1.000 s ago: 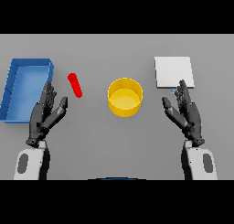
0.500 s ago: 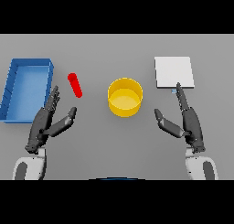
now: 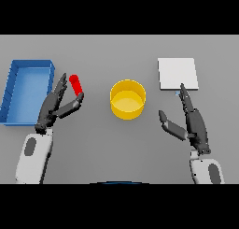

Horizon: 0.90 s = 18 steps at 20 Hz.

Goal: Pick up the red beaker and tilt it to pour out 1 green nut into yellow bowl. Pick up the yellow bowl and place it on the metallic measuring scale.

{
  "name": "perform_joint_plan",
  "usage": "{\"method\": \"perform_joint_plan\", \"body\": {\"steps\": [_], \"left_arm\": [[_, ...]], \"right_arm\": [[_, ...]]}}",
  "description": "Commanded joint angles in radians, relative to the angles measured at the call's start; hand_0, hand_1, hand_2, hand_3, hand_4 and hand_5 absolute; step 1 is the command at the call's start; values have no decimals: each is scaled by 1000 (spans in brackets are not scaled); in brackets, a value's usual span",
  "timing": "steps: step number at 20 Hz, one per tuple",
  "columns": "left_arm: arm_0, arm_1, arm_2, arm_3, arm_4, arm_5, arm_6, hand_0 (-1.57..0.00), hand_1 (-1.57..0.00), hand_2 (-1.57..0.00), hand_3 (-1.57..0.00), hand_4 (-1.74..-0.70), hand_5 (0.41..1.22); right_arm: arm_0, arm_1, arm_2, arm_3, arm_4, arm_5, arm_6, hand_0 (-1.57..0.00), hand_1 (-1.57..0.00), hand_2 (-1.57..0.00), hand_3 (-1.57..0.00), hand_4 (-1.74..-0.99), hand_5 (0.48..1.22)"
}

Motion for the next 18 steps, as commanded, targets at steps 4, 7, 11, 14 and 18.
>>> {"method": "perform_joint_plan", "body": {"steps": [4, 7, 11, 14, 18], "left_arm": [[-77, 3, 17, 109, -7, -4, -59, 1, 1, 1, 1, -1197, 646], [-126, 1, 11, 164, -38, 14, -69, 1, 1, 1, 1, -1197, 657], [-200, -5, 31, 264, -48, 36, -78, 1, 1, 1, 1, -1199, 669], [-251, -14, 53, 348, -49, 54, -100, 1, 1, 1, 1, -1215, 678], [-297, -36, 101, 434, -6, 56, -213, 1, 1, 1, 1, -1285, 708]], "right_arm": [[-7, -7, -4, 5, 5, -1, 8, 1, 1, 1, 1, -1218, 626], [-3, -4, -3, -5, -4, 4, 7, 1, 1, 1, 1, -1227, 630], [12, -8, -7, -13, -10, 6, 2, 1, 1, 1, 1, -1234, 635], [24, -16, -13, -20, -17, 11, 1, 1, 1, 1, 1, -1241, 641], [20, -7, -9, -23, -19, 8, 13, 1, 1, 1, 1, -1246, 645]]}}
